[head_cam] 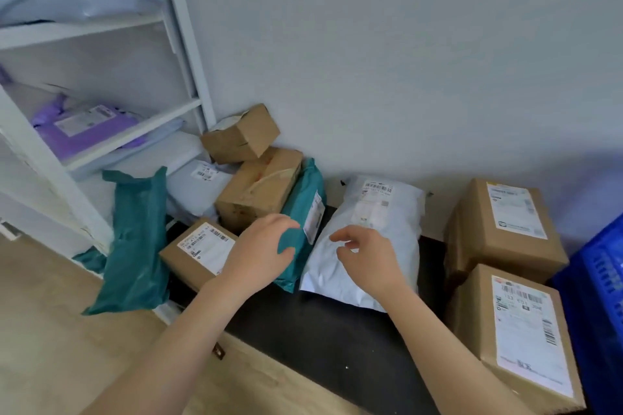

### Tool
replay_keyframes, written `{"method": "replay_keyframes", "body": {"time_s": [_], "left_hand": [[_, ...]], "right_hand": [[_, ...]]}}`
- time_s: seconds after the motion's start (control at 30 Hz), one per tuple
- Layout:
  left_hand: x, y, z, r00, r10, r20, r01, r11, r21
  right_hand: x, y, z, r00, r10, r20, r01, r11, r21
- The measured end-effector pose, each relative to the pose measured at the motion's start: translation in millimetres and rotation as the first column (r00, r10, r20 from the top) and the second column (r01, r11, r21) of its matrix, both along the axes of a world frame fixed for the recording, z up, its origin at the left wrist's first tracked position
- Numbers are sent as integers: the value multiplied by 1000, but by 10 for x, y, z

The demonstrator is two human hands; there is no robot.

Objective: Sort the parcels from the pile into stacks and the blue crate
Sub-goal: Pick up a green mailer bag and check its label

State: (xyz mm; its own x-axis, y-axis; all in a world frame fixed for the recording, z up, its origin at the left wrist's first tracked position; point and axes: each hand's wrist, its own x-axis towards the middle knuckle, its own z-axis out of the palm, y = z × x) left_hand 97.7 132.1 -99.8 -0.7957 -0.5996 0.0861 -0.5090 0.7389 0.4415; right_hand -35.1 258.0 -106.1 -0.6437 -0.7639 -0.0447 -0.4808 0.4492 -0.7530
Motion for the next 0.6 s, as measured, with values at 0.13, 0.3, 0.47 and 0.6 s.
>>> {"method": "replay_keyframes", "body": {"time_s": [0.13,0.3,0.47,0.6], "left_hand": [[-26,-394,-180,999,-11,47,10,1000,29],[-112,-770,-344,999,-19,48,18,1000,15],[-175,-1038,-487,998,-46,49,45,999,11],[-299,-1207,-550,996,-89,27,91,991,-98]], "right_hand": [[-60,-430,-191,999,15,44,-14,1000,-15],[-128,-894,-369,996,47,73,-50,998,38],[-228,-1198,-471,997,5,79,-19,986,167],[-293,-1409,-592,996,-39,82,15,962,272]]}}
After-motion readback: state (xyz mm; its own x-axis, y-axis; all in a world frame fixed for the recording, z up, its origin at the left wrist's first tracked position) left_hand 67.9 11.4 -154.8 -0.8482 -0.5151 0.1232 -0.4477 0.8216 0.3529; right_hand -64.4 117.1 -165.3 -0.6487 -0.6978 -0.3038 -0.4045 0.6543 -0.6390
